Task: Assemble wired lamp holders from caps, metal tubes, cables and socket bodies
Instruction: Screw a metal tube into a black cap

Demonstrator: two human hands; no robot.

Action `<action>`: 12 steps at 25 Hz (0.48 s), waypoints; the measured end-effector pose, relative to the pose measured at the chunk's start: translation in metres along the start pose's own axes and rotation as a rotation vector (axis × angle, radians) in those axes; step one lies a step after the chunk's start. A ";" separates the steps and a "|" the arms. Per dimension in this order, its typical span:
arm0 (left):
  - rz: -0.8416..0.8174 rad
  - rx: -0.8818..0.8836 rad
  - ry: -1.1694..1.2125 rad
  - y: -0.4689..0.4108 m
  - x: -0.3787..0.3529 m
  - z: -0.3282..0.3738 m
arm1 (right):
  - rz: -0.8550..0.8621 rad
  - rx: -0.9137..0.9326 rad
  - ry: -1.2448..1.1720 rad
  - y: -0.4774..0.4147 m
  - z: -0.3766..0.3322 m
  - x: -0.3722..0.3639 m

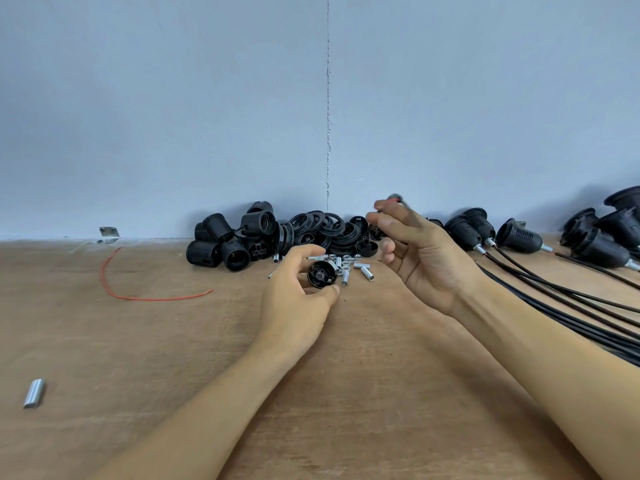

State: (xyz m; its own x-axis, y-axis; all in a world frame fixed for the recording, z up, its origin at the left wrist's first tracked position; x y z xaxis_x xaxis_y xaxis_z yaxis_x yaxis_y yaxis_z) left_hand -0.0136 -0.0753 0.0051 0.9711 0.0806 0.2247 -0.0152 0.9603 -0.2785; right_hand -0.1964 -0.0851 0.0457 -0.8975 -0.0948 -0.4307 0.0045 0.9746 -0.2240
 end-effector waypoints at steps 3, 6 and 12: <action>0.023 0.036 0.001 -0.001 0.000 -0.003 | 0.057 0.080 0.140 0.001 -0.001 0.002; 0.023 0.077 0.004 -0.002 0.000 -0.005 | 0.130 0.224 0.412 0.006 -0.003 -0.001; -0.002 0.101 0.060 -0.004 0.000 -0.010 | 0.246 0.371 0.502 0.010 -0.013 -0.001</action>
State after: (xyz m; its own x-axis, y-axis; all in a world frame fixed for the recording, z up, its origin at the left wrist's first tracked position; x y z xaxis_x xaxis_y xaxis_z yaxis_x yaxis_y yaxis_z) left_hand -0.0109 -0.0819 -0.0027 0.9836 0.0655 0.1680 -0.0344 0.9827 -0.1820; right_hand -0.2011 -0.0728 0.0549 -0.9468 0.3144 -0.0691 0.3062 0.8131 -0.4952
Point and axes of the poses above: each hand's wrist, its own y-axis away from the middle knuckle, its own x-axis out of the back of the hand, z = x × y, the point moved 5 cm from there along -y, towards the middle knuckle, and after that the axes turned 3 degrees about x, right-handed, at the moved point
